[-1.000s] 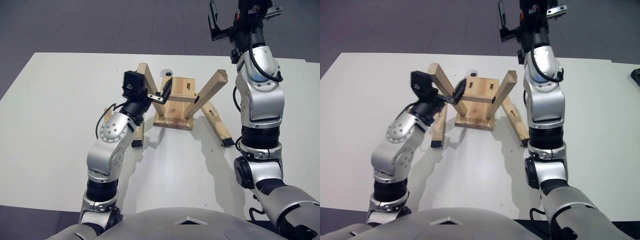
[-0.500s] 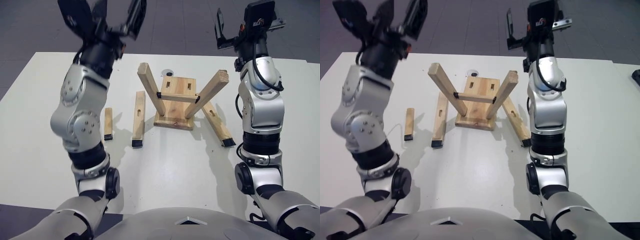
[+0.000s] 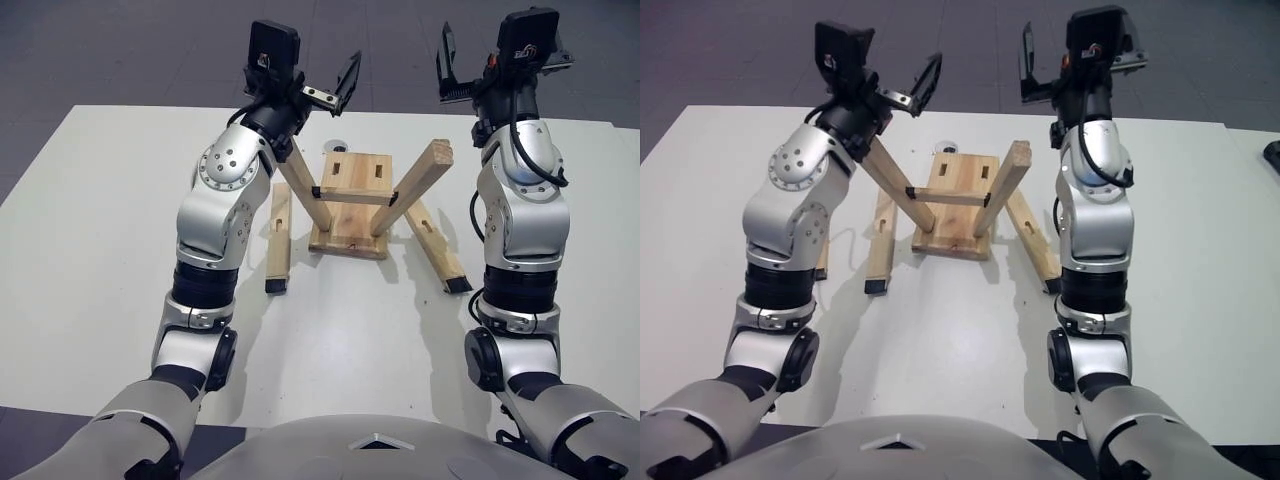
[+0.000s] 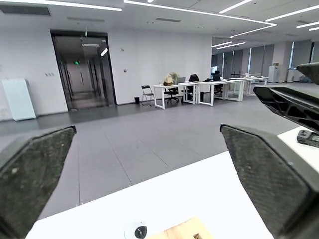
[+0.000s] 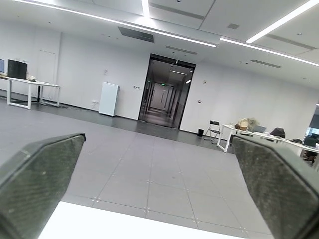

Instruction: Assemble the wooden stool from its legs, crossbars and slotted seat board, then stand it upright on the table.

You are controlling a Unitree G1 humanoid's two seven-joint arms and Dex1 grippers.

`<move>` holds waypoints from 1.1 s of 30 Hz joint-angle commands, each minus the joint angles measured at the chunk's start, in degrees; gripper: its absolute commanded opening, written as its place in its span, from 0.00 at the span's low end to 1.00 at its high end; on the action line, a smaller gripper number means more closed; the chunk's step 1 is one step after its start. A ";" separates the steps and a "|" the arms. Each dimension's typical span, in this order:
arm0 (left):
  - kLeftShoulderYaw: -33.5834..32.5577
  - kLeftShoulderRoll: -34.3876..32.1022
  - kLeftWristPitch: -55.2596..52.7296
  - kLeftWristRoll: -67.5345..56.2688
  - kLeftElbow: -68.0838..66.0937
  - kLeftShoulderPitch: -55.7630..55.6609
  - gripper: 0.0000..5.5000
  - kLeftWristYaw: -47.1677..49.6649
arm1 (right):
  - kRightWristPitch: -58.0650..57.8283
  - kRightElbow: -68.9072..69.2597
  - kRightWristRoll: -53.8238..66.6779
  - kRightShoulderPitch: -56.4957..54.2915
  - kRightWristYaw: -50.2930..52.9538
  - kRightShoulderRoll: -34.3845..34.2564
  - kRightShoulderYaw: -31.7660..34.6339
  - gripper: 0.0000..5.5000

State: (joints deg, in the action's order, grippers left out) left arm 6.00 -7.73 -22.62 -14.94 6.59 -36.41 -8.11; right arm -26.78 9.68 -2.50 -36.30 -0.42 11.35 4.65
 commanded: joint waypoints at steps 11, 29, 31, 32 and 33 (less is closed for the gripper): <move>-11.14 6.41 3.46 -1.71 -5.55 -7.14 0.98 6.95 | 0.44 -1.99 0.38 -0.74 -1.85 1.23 0.21 0.98; 4.55 6.78 6.60 11.65 -22.11 3.37 0.98 3.74 | 1.48 -3.57 0.76 -0.61 -1.45 0.88 0.52 0.98; 2.86 7.53 8.40 11.41 -21.20 0.79 0.98 4.79 | 1.72 -3.68 0.71 -0.38 -1.56 0.81 0.27 0.98; 1.93 7.48 9.01 11.36 -19.57 0.19 0.98 5.42 | 1.90 -3.73 0.72 -0.31 -1.65 0.82 0.21 0.98; 0.77 7.49 9.18 10.93 -17.60 -0.13 0.98 5.82 | 2.09 -3.71 0.79 -0.24 -1.72 0.88 0.28 0.98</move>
State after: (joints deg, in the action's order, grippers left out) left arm 7.07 -0.82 -10.34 -3.86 -7.98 -41.08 -2.84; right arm -24.90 6.41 -2.14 -36.27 -1.65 12.08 4.88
